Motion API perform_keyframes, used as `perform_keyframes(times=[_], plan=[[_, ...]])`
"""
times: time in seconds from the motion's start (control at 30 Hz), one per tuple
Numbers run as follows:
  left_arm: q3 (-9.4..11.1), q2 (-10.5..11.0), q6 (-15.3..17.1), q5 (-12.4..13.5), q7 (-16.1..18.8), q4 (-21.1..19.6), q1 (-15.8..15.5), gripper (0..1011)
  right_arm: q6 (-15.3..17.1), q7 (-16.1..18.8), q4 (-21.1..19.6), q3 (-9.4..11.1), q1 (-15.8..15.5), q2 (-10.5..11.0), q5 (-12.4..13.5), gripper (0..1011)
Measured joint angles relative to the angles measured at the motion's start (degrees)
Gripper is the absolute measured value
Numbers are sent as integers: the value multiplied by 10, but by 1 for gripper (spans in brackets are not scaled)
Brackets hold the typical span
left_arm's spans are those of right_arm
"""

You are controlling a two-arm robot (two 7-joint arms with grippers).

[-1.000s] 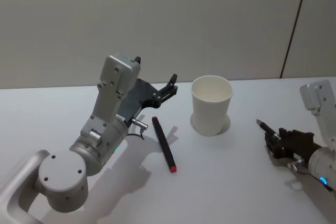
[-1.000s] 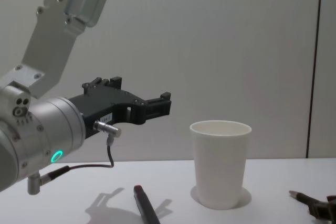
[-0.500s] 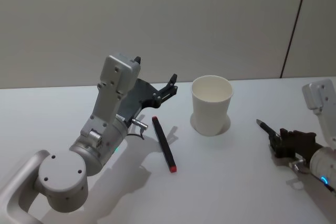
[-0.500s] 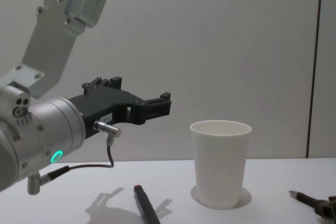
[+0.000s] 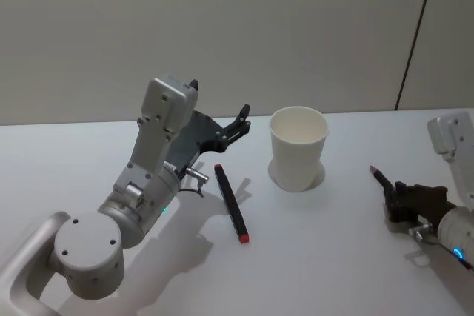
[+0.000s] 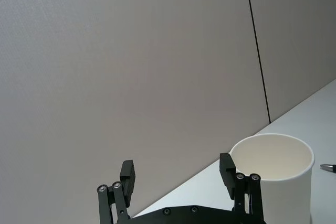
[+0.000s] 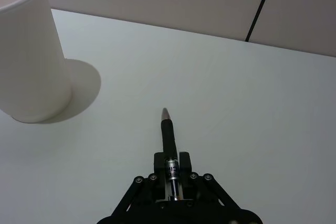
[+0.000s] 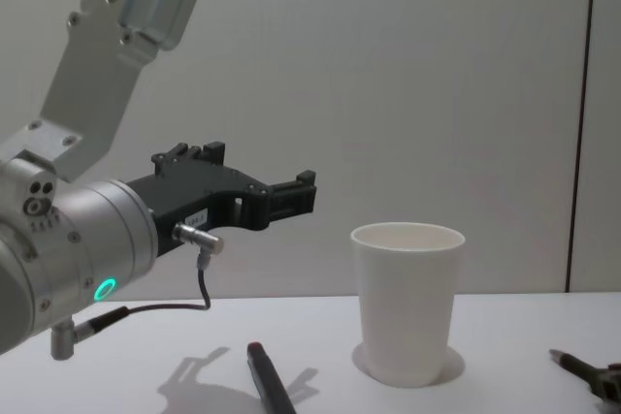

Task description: Place the pen into the pen holder.

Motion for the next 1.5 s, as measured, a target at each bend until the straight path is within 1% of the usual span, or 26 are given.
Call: perform_keyframes(times=[0.17, 0.53, 0.77, 0.97, 1.07, 1.27, 1.3, 1.37, 1.4, 1.5], plan=[[0, 0, 0, 0, 0, 0, 0, 1001, 0, -1, 1, 0, 1, 0, -1, 142], [0, 0, 0, 0, 0, 0, 0, 1001, -1, 0, 1, 1, 0, -1, -1, 134], [0, 0, 0, 0, 0, 0, 0, 1001, -16, 4, 2, 2, -2, -1, 1, 135], [0, 0, 0, 0, 0, 0, 0, 1001, -47, 14, 2, 3, -4, -1, 3, 134], [0, 0, 0, 0, 0, 0, 0, 1001, -75, 23, 1, 4, -4, 0, 4, 134], [0, 0, 0, 0, 0, 0, 0, 1001, -117, 38, 0, 4, -2, -1, 7, 134], [0, 0, 0, 0, 0, 0, 0, 1001, -131, 43, 0, 4, -2, -1, 8, 134], [0, 0, 0, 0, 0, 0, 0, 1001, -143, 47, 0, 5, 0, -1, 9, 134], [0, 0, 0, 0, 0, 0, 0, 1001, -158, 52, 0, 5, 1, -2, 11, 134], [0, 0, 0, 0, 0, 0, 0, 1001, -177, 58, 1, 5, 3, -2, 12, 134]])
